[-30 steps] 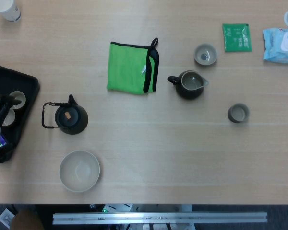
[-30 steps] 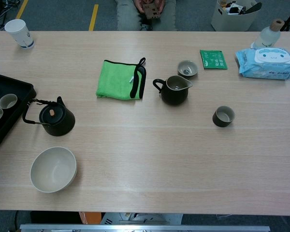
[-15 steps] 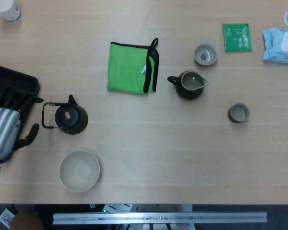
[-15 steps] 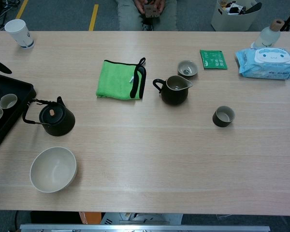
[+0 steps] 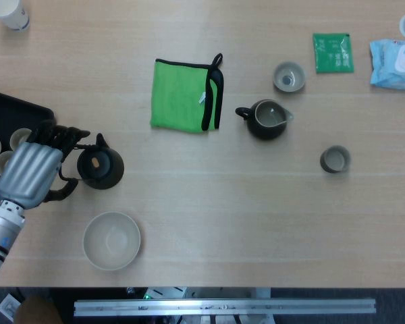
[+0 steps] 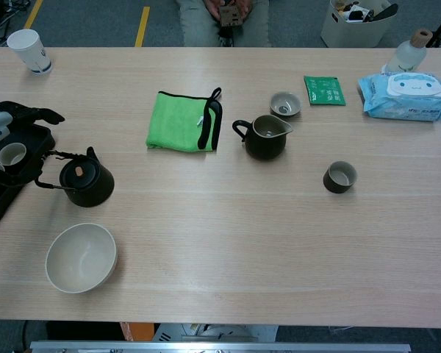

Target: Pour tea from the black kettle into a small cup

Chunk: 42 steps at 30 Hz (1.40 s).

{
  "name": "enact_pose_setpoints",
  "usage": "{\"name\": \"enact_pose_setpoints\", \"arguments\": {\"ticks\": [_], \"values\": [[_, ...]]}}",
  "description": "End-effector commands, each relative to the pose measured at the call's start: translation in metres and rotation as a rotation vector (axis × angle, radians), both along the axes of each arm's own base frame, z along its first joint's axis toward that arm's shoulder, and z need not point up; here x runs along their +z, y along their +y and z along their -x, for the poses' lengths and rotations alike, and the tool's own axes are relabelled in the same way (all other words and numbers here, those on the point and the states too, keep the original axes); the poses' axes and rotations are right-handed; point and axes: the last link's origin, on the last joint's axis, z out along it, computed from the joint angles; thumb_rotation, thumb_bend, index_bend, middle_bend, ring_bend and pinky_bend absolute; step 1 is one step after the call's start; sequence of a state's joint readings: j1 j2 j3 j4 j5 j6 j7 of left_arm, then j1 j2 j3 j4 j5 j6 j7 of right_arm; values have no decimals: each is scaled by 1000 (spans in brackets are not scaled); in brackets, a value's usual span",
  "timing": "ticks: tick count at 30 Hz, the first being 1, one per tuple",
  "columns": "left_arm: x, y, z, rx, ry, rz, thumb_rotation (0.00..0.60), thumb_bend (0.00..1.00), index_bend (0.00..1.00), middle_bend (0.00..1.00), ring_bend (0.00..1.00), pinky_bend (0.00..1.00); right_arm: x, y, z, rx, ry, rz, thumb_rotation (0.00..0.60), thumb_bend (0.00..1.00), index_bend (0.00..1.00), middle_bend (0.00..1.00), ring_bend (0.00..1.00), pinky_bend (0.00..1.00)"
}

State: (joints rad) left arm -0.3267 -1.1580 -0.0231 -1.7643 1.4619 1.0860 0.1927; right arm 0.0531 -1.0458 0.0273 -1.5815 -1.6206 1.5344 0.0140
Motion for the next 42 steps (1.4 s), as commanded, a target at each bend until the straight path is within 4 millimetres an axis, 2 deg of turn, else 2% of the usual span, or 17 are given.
{"name": "enact_pose_setpoints", "arguments": {"ticks": [1,4,7,18,28,34,42], "values": [[-7,5,2,10,24,23,600,293,16,90,66,80,0,0,0,-2,0,0,600,94,365,378,279,370],[-12,7,3,18,42,38,600,293,0,21,10,73,0,1,1,-5,-1,3,600,94,365,378,279,370],[-16,9,4,28,49,49,600,292,0,1,0,70,1,1,1,-8,-1,5,600,94,365,378,279,370],[-31,9,4,74,65,105,600,258,0,0,0,31,2,4,4,-17,-8,8,600,94,365,378,279,370],[-45,19,9,88,89,96,600,256,0,0,0,31,4,7,7,-27,-19,14,600,94,365,378,279,370],[-46,24,18,79,177,87,600,256,0,0,0,31,4,9,9,-32,-20,18,600,94,365,378,279,370],[-41,31,24,99,209,67,600,256,0,0,0,31,3,10,9,-34,-20,17,600,94,365,378,279,370]]}}
